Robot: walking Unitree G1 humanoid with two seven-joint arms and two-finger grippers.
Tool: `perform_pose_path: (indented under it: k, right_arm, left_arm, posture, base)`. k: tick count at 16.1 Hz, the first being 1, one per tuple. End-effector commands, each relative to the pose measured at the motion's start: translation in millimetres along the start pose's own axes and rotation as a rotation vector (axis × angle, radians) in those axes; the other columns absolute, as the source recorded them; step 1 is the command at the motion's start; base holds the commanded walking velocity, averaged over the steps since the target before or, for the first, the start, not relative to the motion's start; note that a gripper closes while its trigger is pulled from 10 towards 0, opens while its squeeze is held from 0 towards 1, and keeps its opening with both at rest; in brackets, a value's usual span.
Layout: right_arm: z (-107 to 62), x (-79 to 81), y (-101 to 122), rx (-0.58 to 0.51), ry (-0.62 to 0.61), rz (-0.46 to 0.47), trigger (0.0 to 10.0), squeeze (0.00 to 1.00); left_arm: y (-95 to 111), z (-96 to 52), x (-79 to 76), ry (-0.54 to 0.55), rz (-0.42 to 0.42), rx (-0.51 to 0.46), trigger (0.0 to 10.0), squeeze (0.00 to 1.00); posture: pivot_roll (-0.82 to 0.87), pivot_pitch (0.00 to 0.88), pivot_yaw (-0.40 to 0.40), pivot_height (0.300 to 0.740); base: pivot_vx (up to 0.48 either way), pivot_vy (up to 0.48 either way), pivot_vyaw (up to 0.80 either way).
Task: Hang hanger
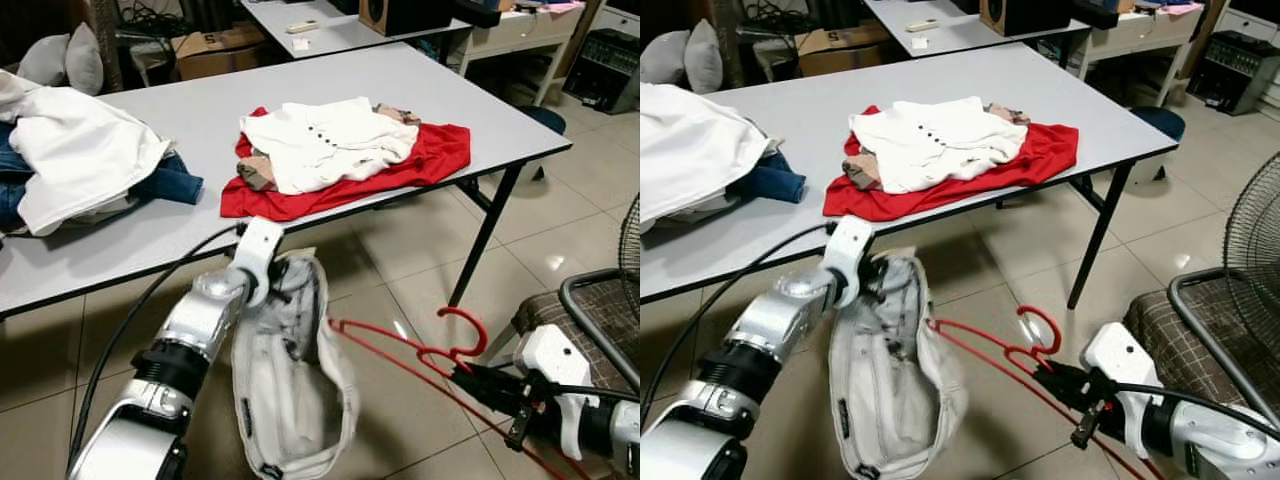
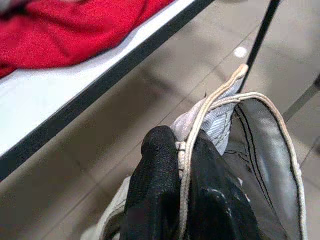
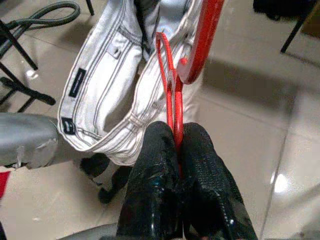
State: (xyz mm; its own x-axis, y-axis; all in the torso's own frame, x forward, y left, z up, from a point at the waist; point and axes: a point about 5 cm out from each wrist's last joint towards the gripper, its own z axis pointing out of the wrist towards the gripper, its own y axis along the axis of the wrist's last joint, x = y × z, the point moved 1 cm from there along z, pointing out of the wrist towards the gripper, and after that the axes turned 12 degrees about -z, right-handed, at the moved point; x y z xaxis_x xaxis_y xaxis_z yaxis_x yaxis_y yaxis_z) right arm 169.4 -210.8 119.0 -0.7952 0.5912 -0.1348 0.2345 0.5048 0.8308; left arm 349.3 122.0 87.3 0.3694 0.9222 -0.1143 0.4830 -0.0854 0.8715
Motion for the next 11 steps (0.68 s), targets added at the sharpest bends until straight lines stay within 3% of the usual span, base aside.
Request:
perform_pose_path:
  k: [1,2,3,5,7,10,11]
  right_arm:
    - [8.9,-2.9,-5.7,0.000,-0.014,-0.010,10.0,0.00]
    - [16.6,-5.2,-11.4,0.007,-0.033,0.003,10.0,0.00]
    - [35.4,-8.3,-23.5,0.015,-0.074,0.032,10.0,0.00]
    - [69.6,5.2,-33.8,-0.044,-0.018,0.098,10.0,0.00]
    - [80.4,8.7,-30.9,-0.077,0.015,0.104,10.0,0.00]
    - [102.6,-6.9,-34.4,-0.036,-0.088,0.063,10.0,0.00]
    - [86.4,-23.0,-36.4,-0.019,-0.169,0.066,10.0,0.00]
  left_arm:
    - [18.9,-2.2,-5.8,-0.042,0.006,-0.073,0.0,0.00]
    - [21.7,-2.5,-8.5,-0.055,0.004,-0.082,0.0,0.00]
    - [29.3,-4.4,-14.8,-0.088,-0.008,-0.103,0.0,0.00]
    - [45.5,-10.9,-32.0,-0.164,-0.007,-0.149,0.0,0.00]
    - [52.2,-13.0,-45.3,-0.221,0.012,-0.168,0.0,0.00]
    - [60.1,-12.6,-62.4,-0.270,0.032,-0.178,0.0,0.00]
    - [61.5,-12.9,-62.4,-0.264,0.046,-0.184,0.0,0.00]
  posture:
    - [-0.19,0.029,0.098,0.740]
    - [-0.19,0.030,0.098,0.740]
    - [-0.19,0.029,0.100,0.740]
    - [-0.18,0.030,0.097,0.740]
    - [-0.18,0.034,0.098,0.740]
    - [-0.17,0.038,0.099,0.740]
    - [-0.17,0.037,0.101,0.740]
  base:
    - [0.000,0.000,0.00]
    - [0.000,0.000,0.00]
    - [0.000,0.000,0.00]
    - [0.000,0.000,0.00]
    - [0.000,0.000,0.00]
    - [0.000,0.000,0.00]
    - [0.000,0.000,0.00]
